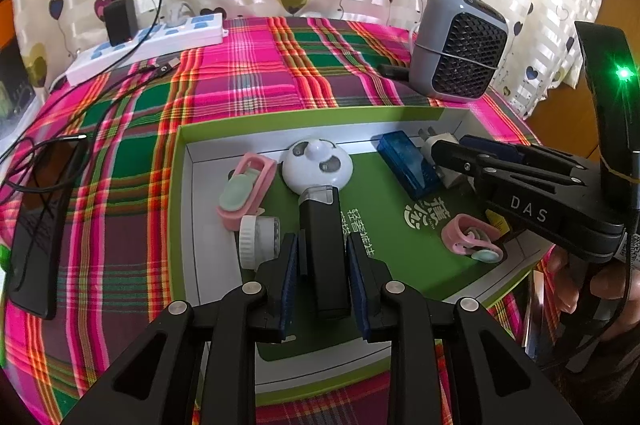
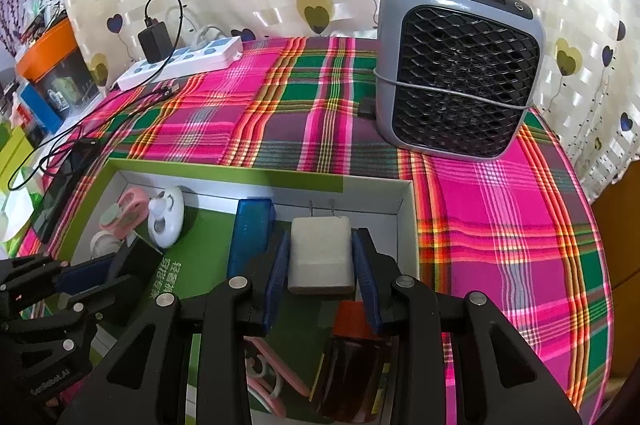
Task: Organize rigid objects
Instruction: 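Lower the charger into the box and open the right tool while the left releases the remote, then move the right tool to the silver metal bar while the left approaches the green-capped round object, then grasp the silver bar with the right tool while the left grasps the green-capped object, then lift the silver bar toward the box with the right tool while the left carries the green object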
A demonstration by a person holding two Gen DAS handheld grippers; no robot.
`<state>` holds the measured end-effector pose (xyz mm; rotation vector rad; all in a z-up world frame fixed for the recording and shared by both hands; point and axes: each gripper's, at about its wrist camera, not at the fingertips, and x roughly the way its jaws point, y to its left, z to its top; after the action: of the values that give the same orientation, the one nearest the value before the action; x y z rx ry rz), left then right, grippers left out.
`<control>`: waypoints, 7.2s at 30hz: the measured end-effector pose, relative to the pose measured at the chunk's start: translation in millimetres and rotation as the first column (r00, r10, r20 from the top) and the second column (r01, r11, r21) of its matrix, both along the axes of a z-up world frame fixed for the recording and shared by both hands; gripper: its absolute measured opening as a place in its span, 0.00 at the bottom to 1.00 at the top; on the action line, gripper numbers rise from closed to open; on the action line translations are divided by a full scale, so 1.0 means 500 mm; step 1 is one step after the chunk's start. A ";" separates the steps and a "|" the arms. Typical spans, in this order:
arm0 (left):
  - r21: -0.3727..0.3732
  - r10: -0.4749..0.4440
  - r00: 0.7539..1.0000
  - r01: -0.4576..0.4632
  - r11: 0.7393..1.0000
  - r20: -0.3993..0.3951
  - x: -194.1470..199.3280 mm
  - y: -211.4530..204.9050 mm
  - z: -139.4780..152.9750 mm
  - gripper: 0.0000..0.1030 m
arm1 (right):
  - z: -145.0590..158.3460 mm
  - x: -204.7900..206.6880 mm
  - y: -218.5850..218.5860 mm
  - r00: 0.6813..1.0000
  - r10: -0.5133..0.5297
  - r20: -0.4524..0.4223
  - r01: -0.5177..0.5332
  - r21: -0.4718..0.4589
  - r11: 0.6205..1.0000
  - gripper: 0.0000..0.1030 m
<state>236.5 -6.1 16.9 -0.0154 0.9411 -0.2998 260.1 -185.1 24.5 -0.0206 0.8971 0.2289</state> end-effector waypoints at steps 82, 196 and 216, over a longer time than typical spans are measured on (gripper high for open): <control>-0.086 -0.049 0.997 0.054 0.995 0.059 -0.216 0.020 0.059 0.34 | -0.023 -0.302 -0.037 0.974 -0.225 -0.040 0.226 0.021 0.974 0.45; -0.014 -0.146 0.989 0.146 0.989 0.029 -0.176 -0.135 0.007 0.31 | -0.032 -0.300 -0.090 0.990 -0.143 0.000 0.143 -0.042 0.989 0.24; -0.023 -0.142 0.987 0.144 0.989 0.074 -0.208 -0.122 0.039 0.31 | -0.002 -0.321 -0.096 0.988 -0.146 0.053 0.146 -0.002 0.989 0.24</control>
<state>132.7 -67.3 36.2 0.0370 0.8674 -0.4444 99.4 -233.2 23.6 0.0336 0.8431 0.0884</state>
